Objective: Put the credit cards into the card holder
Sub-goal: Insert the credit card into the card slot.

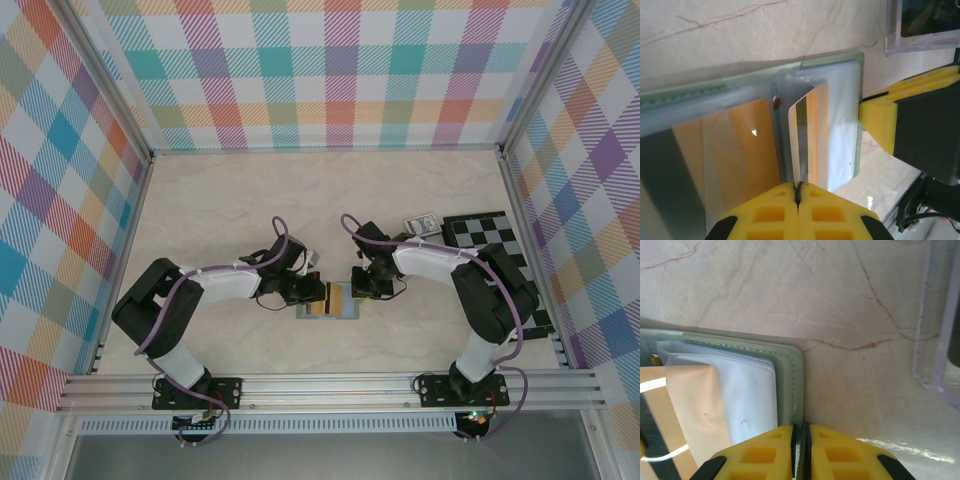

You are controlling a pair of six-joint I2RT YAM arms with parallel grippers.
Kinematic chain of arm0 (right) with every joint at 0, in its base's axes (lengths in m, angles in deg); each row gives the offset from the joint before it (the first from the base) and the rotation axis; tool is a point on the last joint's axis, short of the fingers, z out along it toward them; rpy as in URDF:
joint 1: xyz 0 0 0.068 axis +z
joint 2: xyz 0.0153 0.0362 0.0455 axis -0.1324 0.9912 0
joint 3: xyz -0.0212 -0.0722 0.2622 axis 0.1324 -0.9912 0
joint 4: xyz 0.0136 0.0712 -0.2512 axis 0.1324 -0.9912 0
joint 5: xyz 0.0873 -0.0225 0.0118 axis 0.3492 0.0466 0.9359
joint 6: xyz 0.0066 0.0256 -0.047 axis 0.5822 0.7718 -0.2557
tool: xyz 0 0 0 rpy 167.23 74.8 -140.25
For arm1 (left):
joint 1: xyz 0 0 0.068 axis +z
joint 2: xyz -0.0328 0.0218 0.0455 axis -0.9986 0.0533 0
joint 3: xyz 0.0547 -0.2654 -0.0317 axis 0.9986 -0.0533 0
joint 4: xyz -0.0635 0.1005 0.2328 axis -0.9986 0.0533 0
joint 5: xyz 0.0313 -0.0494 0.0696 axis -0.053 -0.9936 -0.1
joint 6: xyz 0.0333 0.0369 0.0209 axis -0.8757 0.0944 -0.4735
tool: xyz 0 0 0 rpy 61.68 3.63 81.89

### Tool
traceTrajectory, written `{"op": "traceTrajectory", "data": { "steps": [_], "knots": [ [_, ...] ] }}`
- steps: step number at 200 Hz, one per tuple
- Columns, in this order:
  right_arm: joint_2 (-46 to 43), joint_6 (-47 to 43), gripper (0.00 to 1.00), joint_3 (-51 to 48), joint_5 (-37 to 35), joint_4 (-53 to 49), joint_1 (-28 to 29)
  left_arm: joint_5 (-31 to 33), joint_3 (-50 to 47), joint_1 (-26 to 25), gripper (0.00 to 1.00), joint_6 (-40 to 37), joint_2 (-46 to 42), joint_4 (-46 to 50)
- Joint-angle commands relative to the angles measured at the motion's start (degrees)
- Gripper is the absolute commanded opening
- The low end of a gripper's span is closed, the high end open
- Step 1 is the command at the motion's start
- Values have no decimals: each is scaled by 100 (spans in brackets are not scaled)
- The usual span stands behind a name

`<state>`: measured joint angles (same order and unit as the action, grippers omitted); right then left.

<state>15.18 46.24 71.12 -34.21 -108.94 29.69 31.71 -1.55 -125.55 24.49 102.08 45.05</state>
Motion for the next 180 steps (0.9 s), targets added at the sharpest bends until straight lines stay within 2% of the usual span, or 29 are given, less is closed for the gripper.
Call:
{"op": "traceTrajectory", "data": {
  "steps": [1, 58, 115, 180],
  "knots": [
    [-50, 43, 14, -53, 173, 156, 76, -34, 122, -128, 0, 116, 210, 170],
    [-114, 180, 14, -151, 308, 253, 74, 360, 62, -225, 8, 975, 221, -538],
    [-165, 211, 14, -169, 287, 195, 76, 490, 258, -459, 14, 926, 397, -409],
    [-138, 181, 14, -125, 246, 198, 75, 495, 523, -528, 29, 563, 447, -165]
  ]
}}
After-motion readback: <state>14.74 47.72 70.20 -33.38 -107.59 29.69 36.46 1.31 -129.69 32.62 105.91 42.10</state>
